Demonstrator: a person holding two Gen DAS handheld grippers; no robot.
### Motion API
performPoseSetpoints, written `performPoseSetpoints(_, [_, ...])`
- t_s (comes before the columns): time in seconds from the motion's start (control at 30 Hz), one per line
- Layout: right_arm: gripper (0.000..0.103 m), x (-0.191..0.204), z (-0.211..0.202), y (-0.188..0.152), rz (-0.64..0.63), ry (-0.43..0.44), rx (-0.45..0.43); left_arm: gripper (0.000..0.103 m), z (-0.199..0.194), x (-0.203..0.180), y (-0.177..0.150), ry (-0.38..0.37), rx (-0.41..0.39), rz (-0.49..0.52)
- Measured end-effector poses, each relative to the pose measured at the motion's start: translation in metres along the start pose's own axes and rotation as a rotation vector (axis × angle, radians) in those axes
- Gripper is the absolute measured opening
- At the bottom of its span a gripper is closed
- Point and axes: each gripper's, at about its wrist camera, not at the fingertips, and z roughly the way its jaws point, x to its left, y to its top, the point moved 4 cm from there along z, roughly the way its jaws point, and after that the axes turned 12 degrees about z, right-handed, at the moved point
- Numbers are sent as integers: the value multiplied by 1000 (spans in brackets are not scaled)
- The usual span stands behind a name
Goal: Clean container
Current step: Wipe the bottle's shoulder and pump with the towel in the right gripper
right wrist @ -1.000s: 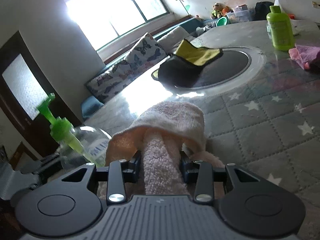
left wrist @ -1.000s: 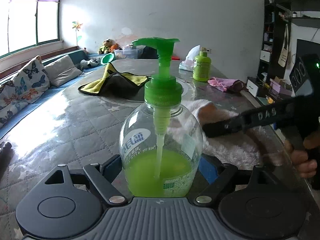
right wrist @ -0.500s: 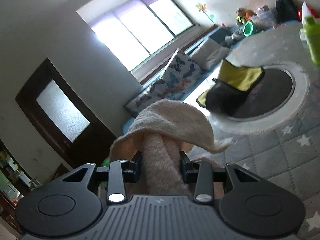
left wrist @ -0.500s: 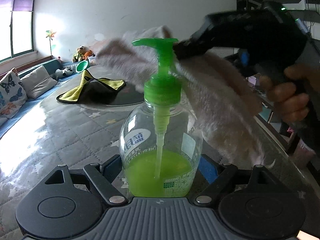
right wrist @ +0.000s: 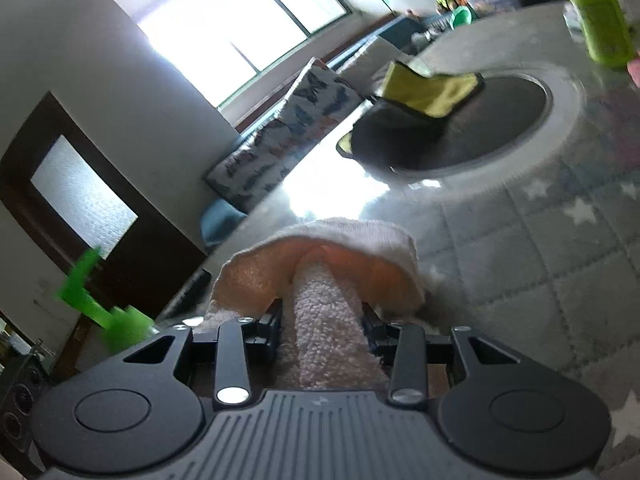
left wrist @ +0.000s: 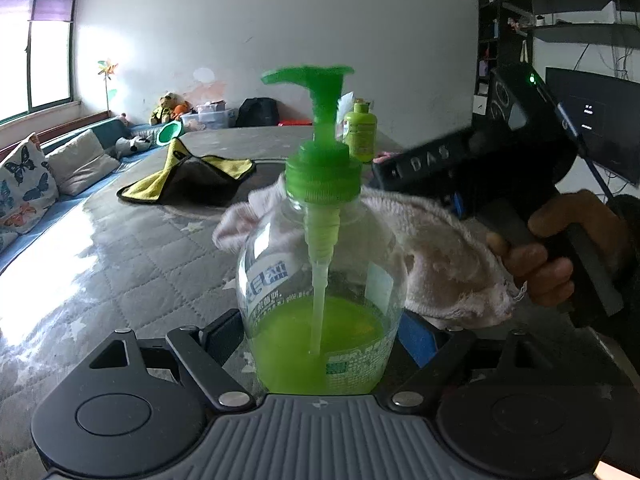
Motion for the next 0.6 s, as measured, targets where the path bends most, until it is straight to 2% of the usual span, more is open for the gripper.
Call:
performPoseSetpoints(0.2, [38, -6, 3, -13, -47, -44, 12, 87, 0, 0, -4, 25, 32, -26])
performPoseSetpoints(0.4, [38, 13, -5, -31, -210, -164, -14, 86, -13, -2, -1, 74, 27, -88])
performPoseSetpoints(0.6, [36, 8, -28, -38, -175, -165, -50, 85, -16, -5, -1, 96, 21, -95])
